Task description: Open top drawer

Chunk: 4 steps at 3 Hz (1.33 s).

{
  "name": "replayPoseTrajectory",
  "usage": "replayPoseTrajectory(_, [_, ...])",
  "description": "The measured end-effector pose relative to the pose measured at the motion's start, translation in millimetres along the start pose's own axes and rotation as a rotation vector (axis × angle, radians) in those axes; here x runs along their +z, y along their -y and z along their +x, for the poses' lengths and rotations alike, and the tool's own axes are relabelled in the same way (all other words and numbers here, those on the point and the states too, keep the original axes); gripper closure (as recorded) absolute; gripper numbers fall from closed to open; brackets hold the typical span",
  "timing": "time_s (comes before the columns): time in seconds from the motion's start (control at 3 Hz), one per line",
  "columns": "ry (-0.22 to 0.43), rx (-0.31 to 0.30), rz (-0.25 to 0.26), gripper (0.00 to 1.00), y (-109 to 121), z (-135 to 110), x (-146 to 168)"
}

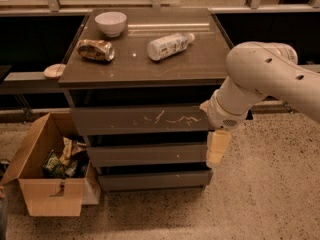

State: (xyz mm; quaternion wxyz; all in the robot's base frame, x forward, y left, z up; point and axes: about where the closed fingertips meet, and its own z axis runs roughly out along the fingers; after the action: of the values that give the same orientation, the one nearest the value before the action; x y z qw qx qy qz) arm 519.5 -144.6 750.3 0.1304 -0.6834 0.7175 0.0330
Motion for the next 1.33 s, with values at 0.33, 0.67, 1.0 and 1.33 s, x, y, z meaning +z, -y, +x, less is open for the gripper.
replayPoseTrajectory(0.33, [-0.016, -0.039, 0.028, 0.00, 23, 1, 20])
replayPoseTrajectory(0.67, [-0.008, -0.064, 0.065, 0.00, 50, 2, 39])
replayPoseTrajectory(1.0, [-0.001, -0.065, 0.075, 0.00, 77, 4, 62])
replayPoseTrajectory(1.33, [-0.001, -0.043, 0.078, 0.00, 100, 8, 84])
